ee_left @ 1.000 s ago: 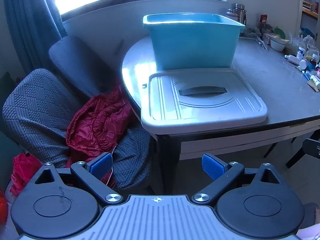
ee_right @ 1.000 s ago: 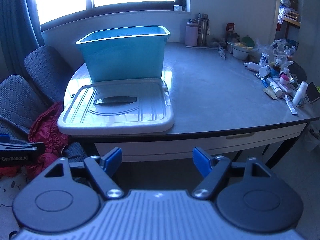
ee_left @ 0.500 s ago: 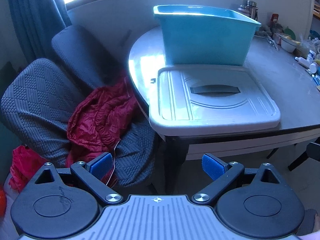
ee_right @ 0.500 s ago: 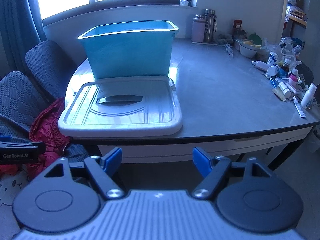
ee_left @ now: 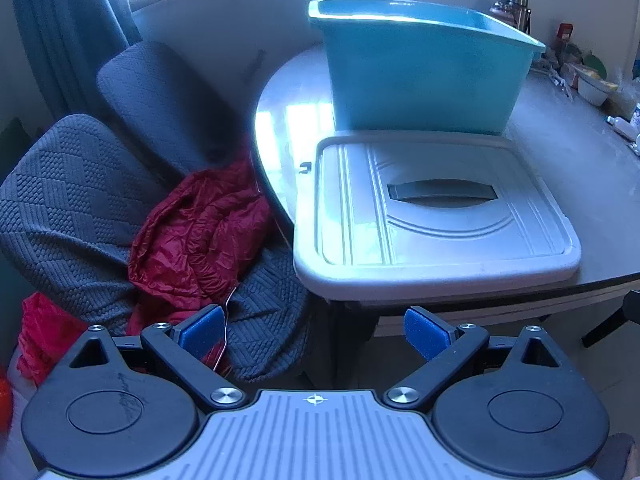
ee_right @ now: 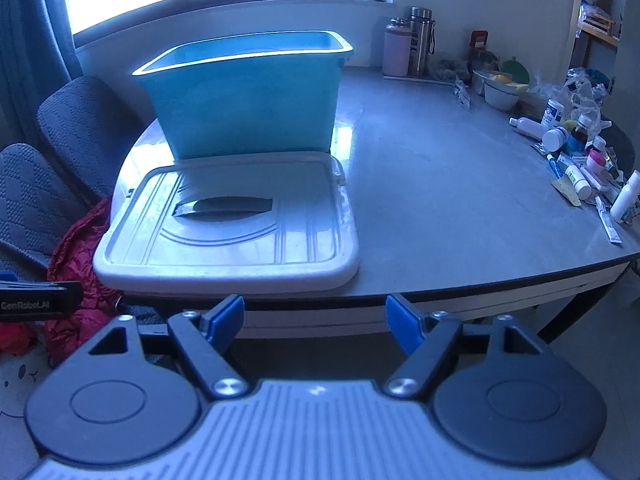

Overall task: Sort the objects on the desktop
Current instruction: 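Move both tools down toward the white lid lying before the teal bin, then close the right gripper on the lid rim while the left gripper grips the lid edge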

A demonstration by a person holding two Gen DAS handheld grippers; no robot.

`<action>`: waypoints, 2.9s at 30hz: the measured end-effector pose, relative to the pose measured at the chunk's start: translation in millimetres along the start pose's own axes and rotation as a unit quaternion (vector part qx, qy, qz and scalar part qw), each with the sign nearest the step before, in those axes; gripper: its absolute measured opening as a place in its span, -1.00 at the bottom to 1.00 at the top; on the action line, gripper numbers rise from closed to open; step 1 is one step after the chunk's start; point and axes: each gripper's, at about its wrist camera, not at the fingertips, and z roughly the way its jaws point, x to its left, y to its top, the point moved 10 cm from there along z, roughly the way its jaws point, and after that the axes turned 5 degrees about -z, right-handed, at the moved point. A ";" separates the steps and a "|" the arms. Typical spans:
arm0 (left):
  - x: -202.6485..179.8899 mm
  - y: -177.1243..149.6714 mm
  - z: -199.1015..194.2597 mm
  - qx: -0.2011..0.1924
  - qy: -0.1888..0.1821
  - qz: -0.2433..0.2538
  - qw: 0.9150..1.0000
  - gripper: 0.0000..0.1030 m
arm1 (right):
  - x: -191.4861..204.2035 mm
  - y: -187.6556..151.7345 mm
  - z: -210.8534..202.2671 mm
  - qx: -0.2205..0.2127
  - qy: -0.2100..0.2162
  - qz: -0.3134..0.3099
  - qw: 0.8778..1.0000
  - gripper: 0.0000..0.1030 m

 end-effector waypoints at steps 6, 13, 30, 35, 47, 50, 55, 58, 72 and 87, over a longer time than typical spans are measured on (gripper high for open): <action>-4.5 12.3 15.1 0.009 0.006 -0.003 1.000 0.90 | -7.6 9.1 20.5 0.012 0.004 0.004 1.000 0.52; -8.5 28.3 37.6 0.019 0.015 -0.008 1.000 0.90 | -12.0 24.0 46.5 0.023 0.012 -0.002 1.000 0.52; -3.9 53.4 90.0 0.050 0.042 -0.021 0.998 0.90 | -17.7 53.4 111.1 0.047 0.023 -0.026 0.998 0.52; -3.6 60.3 103.2 0.061 0.044 -0.021 0.997 0.90 | -18.1 60.6 128.6 0.054 0.027 -0.028 0.998 0.52; -4.8 72.0 122.9 0.080 0.049 -0.026 0.995 0.90 | -20.3 71.3 168.5 0.080 0.036 -0.024 0.996 0.52; -5.7 73.7 127.3 0.083 0.051 -0.027 0.995 0.90 | -20.5 72.5 176.1 0.086 0.038 -0.024 0.995 0.52; -4.9 73.3 136.0 0.093 0.054 -0.033 0.994 0.90 | -20.5 72.8 185.4 0.095 0.043 -0.026 0.994 0.52; -4.5 74.1 141.5 0.095 0.052 -0.037 0.993 0.90 | -20.0 72.1 189.3 0.101 0.045 -0.024 0.994 0.52; -9.9 84.8 153.8 0.094 0.037 -0.052 0.994 0.90 | -27.2 76.5 201.6 0.111 0.056 -0.005 0.992 0.67; 2.5 85.1 162.4 0.094 0.034 -0.086 0.991 0.96 | -16.1 80.3 203.1 0.135 0.121 -0.031 0.983 0.08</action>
